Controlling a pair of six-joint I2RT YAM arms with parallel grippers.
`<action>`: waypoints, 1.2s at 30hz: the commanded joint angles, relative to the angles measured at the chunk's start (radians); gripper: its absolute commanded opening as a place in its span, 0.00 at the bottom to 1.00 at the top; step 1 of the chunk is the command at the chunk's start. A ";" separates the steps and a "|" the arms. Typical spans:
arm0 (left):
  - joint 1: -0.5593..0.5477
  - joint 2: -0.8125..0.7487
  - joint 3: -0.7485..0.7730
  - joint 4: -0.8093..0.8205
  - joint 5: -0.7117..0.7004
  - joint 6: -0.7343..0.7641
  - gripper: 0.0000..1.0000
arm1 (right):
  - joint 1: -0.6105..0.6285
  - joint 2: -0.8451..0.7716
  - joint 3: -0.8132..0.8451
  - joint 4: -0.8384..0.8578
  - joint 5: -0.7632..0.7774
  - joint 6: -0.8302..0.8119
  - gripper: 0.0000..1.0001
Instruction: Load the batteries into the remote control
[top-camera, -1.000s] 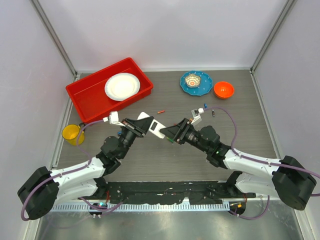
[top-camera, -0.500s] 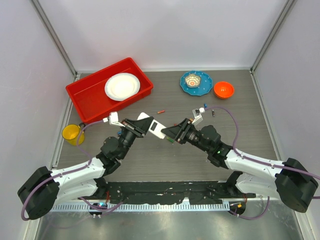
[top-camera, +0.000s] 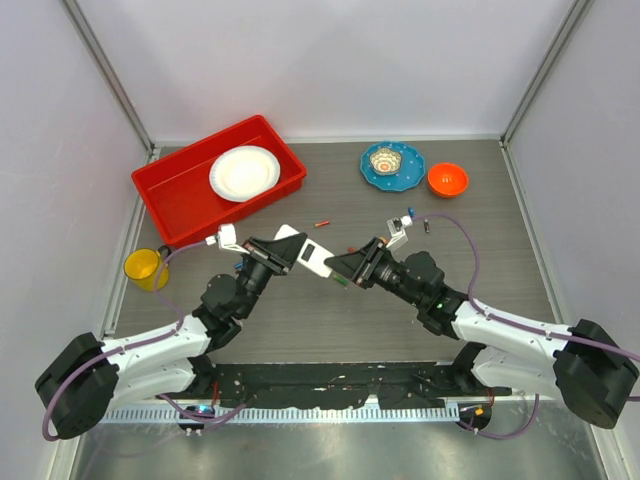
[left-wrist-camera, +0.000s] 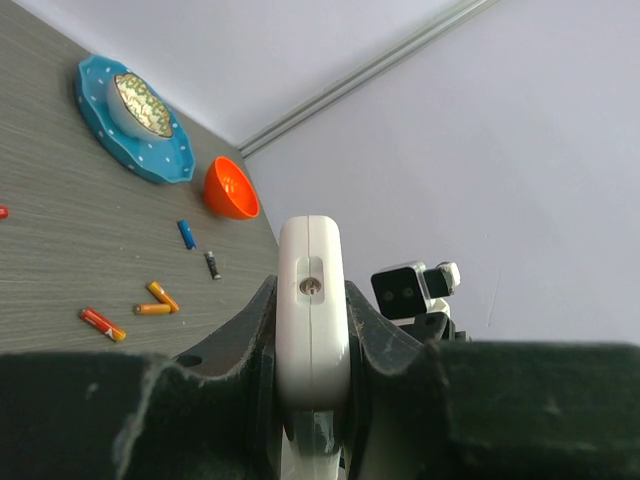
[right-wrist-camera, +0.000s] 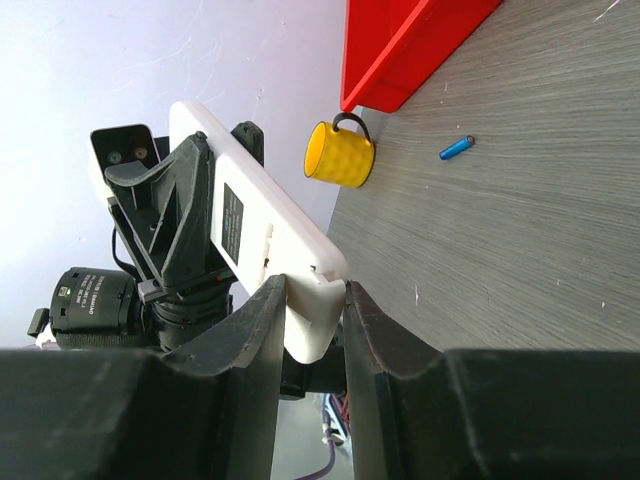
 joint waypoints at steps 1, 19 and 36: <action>0.002 -0.003 -0.003 0.042 -0.032 0.030 0.00 | 0.000 -0.043 -0.006 0.036 0.010 -0.005 0.17; 0.005 -0.011 -0.008 0.036 -0.037 0.036 0.00 | -0.002 -0.080 -0.006 0.018 -0.023 -0.019 0.01; 0.026 -0.051 -0.024 0.001 -0.041 0.042 0.00 | -0.074 -0.262 -0.019 -0.014 -0.117 -0.110 0.01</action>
